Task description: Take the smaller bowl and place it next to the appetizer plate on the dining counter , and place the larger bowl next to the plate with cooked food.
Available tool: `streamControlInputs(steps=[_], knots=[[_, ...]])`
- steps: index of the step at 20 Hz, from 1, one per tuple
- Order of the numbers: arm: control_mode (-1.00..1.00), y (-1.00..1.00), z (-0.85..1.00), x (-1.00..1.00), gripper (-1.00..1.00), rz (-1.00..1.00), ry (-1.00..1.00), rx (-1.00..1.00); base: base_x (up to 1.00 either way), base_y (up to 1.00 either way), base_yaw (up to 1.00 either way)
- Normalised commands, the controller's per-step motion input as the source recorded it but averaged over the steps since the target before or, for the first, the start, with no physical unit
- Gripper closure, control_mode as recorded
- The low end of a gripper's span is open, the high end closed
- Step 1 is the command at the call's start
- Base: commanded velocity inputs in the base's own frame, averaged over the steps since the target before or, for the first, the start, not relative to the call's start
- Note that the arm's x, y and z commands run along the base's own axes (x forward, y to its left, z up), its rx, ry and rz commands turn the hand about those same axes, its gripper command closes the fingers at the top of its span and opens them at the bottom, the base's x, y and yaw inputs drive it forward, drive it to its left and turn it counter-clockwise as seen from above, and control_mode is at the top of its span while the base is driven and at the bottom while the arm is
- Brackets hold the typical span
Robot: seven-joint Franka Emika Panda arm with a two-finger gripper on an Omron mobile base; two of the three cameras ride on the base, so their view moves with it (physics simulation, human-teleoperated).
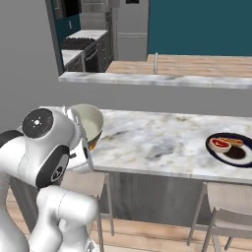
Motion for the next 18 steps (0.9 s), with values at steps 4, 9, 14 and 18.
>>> streamControlInputs(steps=[4, 9, 14, 18], knots=[[-1.0, 0.0, -0.17, 0.24, 1.0, 0.0, 0.12, 0.01, 0.0, 0.0, 0.0], [-1.0, 0.1, -0.26, 0.31, 1.0, -0.02, 0.07, -0.01, 0.0, 0.0, 0.0], [-1.0, 0.22, -0.34, 0.44, 1.0, -0.07, 0.02, -0.04, 0.0, 0.0, 0.0], [-1.0, 0.03, -0.33, 0.49, 1.0, -0.03, 0.0, 0.0, 0.0, 0.0, 0.0]])
